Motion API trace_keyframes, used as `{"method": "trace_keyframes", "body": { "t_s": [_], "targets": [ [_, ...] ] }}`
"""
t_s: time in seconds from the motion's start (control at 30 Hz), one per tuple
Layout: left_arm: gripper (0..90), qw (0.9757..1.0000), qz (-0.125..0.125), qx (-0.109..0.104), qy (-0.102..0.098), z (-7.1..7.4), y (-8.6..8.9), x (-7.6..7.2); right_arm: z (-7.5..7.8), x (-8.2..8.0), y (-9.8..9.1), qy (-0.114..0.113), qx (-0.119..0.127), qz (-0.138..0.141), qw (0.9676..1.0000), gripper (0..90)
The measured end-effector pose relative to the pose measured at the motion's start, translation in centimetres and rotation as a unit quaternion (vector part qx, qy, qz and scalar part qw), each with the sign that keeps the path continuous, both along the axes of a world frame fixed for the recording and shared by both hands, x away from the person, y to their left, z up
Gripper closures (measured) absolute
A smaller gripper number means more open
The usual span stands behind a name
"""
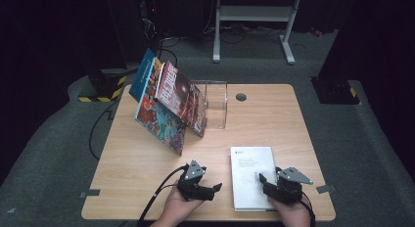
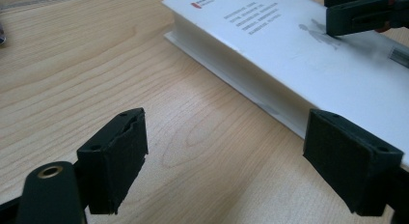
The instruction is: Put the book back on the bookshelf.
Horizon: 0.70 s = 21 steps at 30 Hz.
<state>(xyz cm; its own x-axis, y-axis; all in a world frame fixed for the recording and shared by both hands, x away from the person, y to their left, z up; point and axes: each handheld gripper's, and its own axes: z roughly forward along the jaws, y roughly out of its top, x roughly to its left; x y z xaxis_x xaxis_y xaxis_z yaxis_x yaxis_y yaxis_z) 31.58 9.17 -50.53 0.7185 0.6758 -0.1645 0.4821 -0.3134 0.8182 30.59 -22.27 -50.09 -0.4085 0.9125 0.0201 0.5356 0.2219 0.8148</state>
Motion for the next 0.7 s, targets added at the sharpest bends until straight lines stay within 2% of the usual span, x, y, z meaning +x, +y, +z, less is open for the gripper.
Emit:
{"method": "trace_keyframes", "body": {
  "t_s": [0.23,0.4,0.53,0.7],
  "targets": [
    [15.8,1.0000,0.003,-0.004,-0.005,0.2,0.4,-0.2,-0.1,0.4,3.6,-0.005,0.001,0.045,0.9990,33.5],
    [15.8,1.0000,0.003,-0.007,-0.006,0.3,0.6,-0.2,-0.1,0.6,6.1,-0.002,0.007,0.066,0.9978,34.2],
    [15.8,1.0000,0.003,-0.008,-0.005,0.2,0.4,-0.2,0.1,0.4,5.7,0.002,0.026,0.067,0.9974,35.1],
    [15.8,1.0000,-0.002,-0.001,0.004,-0.1,0.0,0.1,0.4,-0.3,4.2,0.000,0.033,0.060,0.9977,34.3]
  ]
}}
